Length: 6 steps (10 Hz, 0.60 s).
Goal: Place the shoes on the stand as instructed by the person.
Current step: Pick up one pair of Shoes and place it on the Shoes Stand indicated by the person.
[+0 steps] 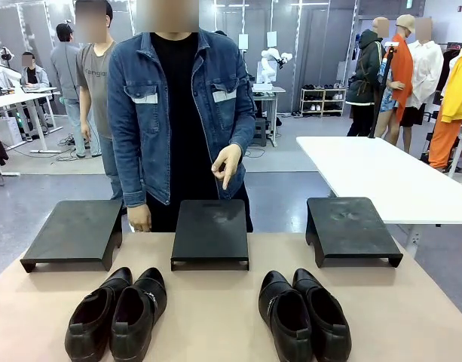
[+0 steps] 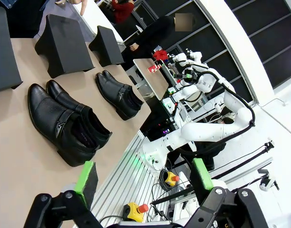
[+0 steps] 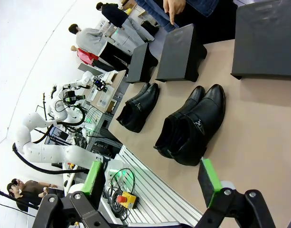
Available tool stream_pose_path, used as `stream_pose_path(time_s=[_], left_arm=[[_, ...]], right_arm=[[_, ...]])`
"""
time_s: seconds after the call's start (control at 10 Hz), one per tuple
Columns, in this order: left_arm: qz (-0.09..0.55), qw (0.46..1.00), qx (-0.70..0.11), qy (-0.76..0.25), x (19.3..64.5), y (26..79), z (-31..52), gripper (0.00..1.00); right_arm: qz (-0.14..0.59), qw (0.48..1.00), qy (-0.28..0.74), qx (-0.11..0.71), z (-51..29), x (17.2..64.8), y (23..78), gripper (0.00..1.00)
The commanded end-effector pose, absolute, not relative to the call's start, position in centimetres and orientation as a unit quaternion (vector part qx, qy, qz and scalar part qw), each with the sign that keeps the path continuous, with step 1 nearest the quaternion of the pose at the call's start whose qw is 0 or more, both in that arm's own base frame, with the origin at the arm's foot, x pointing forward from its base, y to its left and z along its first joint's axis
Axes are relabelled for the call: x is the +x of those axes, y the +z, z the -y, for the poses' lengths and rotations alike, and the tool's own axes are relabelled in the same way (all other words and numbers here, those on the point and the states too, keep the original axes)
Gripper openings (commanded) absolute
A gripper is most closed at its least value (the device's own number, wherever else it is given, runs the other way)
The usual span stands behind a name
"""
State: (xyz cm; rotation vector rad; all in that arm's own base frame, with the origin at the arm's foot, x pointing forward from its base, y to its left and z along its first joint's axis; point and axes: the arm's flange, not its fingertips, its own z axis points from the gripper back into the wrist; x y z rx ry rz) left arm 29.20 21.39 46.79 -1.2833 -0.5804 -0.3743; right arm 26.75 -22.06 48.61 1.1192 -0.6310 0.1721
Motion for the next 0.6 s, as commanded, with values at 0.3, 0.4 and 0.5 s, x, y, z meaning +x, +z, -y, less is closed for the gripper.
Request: stream_pose_path(time_s=[0.3,0.4,0.5], left_arm=[[0.244,0.78,-0.548,-0.178,30.0,49.5,-18.9,1.0],[0.218,0.792,-0.532,-0.205,30.6,52.4,-15.7,1.0],[0.173,0.829,-0.482,-0.223,30.8,55.2,-11.1,1.0]], right_arm=[[0.301,0.793,0.084,0.523,22.2,26.8,48.7,1.0],[0.301,0.793,0.084,0.523,22.2,26.8,48.7,1.0],[0.301,0.793,0.084,0.523,22.2,26.8,48.7,1.0]])
